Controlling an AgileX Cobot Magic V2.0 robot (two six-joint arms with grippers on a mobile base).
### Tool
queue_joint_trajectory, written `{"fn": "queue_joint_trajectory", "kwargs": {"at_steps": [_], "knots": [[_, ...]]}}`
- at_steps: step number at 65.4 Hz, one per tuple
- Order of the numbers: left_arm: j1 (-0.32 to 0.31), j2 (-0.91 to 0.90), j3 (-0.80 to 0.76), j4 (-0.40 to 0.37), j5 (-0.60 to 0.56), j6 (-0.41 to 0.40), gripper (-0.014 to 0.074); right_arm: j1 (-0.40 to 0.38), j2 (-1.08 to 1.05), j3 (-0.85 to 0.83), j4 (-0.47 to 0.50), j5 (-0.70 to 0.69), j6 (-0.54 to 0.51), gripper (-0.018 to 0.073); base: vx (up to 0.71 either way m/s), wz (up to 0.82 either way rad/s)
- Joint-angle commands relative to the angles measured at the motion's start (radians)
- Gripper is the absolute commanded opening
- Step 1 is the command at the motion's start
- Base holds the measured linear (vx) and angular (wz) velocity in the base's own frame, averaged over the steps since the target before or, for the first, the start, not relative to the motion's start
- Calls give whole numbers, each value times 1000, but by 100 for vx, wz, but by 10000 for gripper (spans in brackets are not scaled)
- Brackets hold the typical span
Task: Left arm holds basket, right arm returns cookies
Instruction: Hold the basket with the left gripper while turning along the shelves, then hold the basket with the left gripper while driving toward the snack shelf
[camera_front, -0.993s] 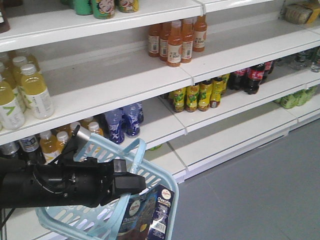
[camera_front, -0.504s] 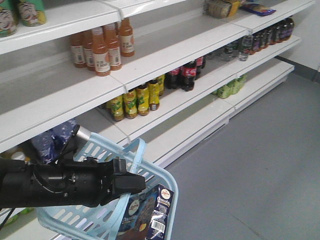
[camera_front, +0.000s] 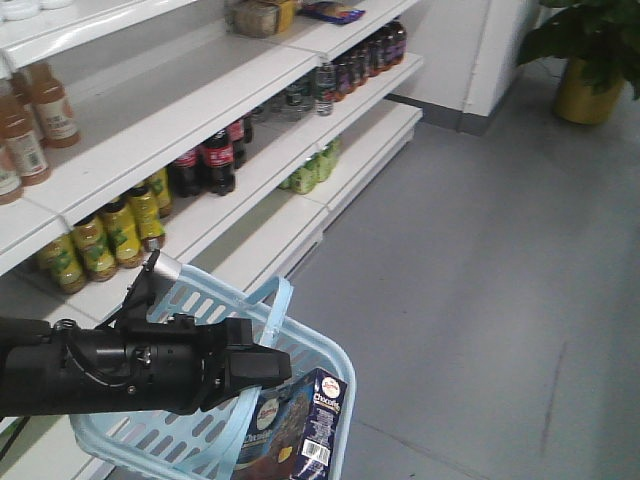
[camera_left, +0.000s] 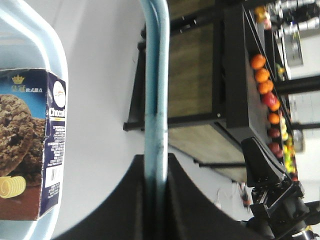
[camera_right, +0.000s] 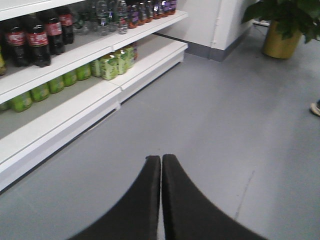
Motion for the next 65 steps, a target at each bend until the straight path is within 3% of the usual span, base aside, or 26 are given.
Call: {"fn": "queue_joint_trajectory", "kwargs": {"at_steps": [1,65], "knots": [[-4,-36,-28,-92,58,14,-6,1,-5,-4,-6,-75,-10,-3,10,-67],[-4,-36,-28,-92,58,14,-6,1,-5,-4,-6,-75,-10,-3,14,-59]]}}
